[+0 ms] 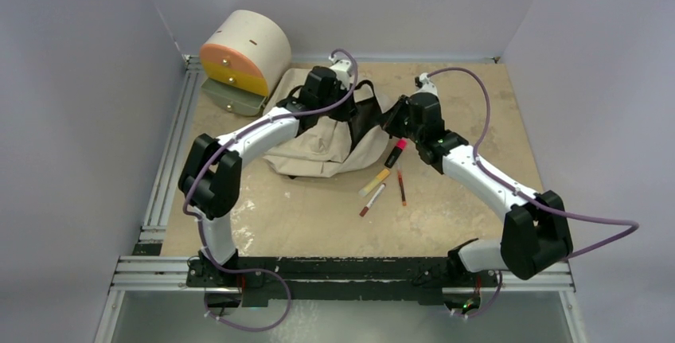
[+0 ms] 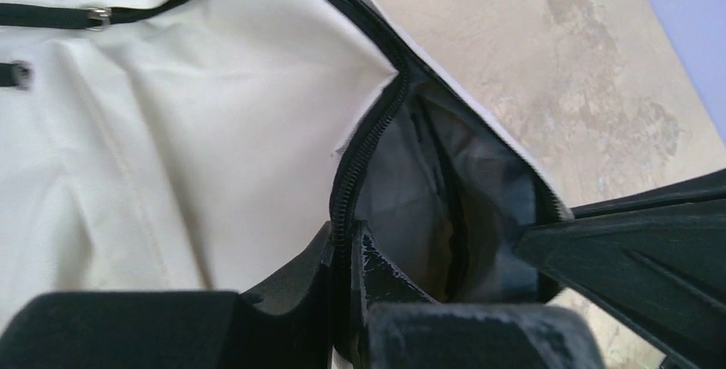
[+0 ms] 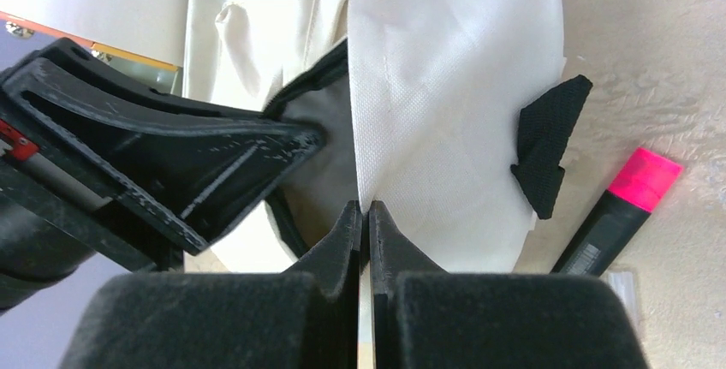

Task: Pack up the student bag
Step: Adjust the student bag at the center of the board.

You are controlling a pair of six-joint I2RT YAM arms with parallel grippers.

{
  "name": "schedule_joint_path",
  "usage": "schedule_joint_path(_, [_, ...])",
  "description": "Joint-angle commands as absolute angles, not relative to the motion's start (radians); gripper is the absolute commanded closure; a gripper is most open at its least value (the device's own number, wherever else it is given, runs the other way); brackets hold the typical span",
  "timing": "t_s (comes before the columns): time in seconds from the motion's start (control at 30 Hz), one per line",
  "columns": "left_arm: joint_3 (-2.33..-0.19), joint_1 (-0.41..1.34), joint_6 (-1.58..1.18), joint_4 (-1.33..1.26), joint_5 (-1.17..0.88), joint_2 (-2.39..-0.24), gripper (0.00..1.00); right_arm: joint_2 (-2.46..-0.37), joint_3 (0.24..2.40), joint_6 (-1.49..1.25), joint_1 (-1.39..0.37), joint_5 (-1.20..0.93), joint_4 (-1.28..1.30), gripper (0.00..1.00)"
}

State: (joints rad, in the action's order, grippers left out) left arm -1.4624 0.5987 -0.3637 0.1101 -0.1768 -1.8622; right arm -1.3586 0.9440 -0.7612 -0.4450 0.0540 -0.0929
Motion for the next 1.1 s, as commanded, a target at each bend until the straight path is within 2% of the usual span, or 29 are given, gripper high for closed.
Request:
schedule_joint_path(0.0, [-1.506,0.641,-0.396,0.068,-0.255,-1.878,1.00,-1.335,0.972,-0.792,-0.448,0.016,-0.206,1.00])
schedule_joint_path(0.07, [-1.506,0.657,-0.396,0.070,-0.267,-1.885,0.95,-1.339,0.977,-0.797,-0.447,0.015,-0.209,1.00])
schedule_joint_path(0.3, [-1.512,0.676,-0.387,0.090,-0.309,-1.892,0.60,-1.344,0.969,-0.797,-0.447,0.034,-0.213,1.00])
schedule_joint_path(0.43, [-1.501,0.675,-0.362,0.105,-0.263,-1.866,0.45,-1.342,0.935,-0.792,-0.446,0.055,-0.212,1.00])
schedule_joint_path(0.9, [-1.457,0.629,-0.360,0.076,-0.312,-1.769,0.42,-1.346,0.880,-0.757,-0.446,0.085,-0.193,1.00])
schedule_joint_path(1.07, [-1.464,0.617,-0.356,0.102,-0.305,-1.777,0.51,-1.352,0.875,-0.750,-0.446,0.072,-0.202,1.00])
